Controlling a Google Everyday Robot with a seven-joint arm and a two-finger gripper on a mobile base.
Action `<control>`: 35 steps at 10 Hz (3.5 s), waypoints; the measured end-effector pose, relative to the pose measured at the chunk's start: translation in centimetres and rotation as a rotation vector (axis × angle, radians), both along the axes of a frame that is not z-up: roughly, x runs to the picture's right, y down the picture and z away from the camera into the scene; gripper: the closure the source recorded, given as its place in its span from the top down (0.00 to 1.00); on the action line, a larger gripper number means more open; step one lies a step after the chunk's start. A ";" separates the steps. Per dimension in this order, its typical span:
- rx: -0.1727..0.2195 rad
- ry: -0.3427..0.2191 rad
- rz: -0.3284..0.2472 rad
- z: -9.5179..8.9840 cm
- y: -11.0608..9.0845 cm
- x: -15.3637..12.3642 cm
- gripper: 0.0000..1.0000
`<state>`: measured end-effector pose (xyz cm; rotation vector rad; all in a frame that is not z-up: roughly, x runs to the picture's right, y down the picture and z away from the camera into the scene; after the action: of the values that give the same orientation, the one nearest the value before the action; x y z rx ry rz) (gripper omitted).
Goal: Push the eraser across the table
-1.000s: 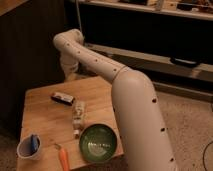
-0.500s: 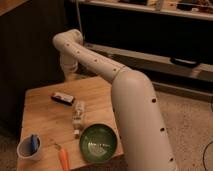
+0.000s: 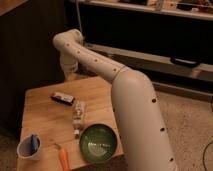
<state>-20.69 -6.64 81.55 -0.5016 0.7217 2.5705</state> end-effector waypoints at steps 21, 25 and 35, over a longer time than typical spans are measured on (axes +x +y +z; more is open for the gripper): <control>0.032 0.644 1.290 -4.0 0.6 7.3 0.46; -0.195 0.749 1.451 -2.0 -2.2 7.4 0.79; -0.815 1.092 2.219 -1.0 -2.1 5.5 0.55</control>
<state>-15.20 -8.76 80.53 0.5078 2.9526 4.2817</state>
